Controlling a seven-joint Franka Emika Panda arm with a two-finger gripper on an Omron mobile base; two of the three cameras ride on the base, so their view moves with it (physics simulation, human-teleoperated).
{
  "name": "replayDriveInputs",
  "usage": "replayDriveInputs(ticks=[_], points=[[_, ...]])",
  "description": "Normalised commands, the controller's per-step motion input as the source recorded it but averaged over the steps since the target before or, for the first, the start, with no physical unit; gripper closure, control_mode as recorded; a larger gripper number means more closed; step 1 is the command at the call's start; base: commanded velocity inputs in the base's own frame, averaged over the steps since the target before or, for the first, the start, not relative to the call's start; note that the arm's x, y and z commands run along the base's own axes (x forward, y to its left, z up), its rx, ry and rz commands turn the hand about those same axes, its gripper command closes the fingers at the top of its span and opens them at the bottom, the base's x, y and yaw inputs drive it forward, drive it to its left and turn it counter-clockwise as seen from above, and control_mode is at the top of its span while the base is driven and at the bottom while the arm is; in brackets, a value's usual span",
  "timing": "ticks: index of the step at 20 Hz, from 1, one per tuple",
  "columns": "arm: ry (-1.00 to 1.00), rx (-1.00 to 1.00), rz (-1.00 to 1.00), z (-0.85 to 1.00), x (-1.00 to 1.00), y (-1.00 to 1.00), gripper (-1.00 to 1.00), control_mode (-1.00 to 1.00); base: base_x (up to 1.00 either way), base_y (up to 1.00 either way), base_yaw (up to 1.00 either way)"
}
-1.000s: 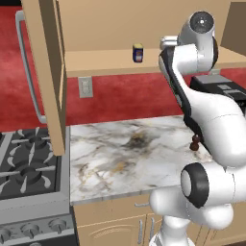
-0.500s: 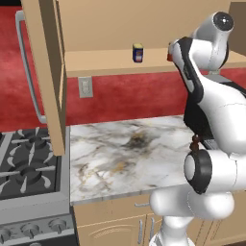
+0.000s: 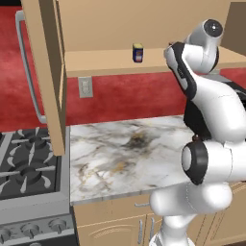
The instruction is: Restock the canned food cabinet by taking the new fresh canned food from the counter and placing it in the cabinet. Then, take the old canned food from the cabinet and place it on the counter.
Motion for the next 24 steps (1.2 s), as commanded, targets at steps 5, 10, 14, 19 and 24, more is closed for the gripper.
replayDriveInputs(ticks=[5,10,14,19,24], points=[[0.00,0.00,0.00,0.00,0.42,0.00,-1.00,-1.00,0.00,0.00,0.00],[0.00,0.00,0.00,0.00,0.30,0.00,-1.00,-1.00,0.00,0.00,0.00],[0.00,0.00,0.00,0.00,0.19,0.00,-1.00,-1.00,0.00,0.00,0.00],[0.00,0.00,0.00,0.00,0.12,0.00,-1.00,-1.00,0.00,0.00,0.00],[0.00,0.00,0.00,0.00,0.15,0.00,-1.00,-1.00,0.00,0.00,0.00]])
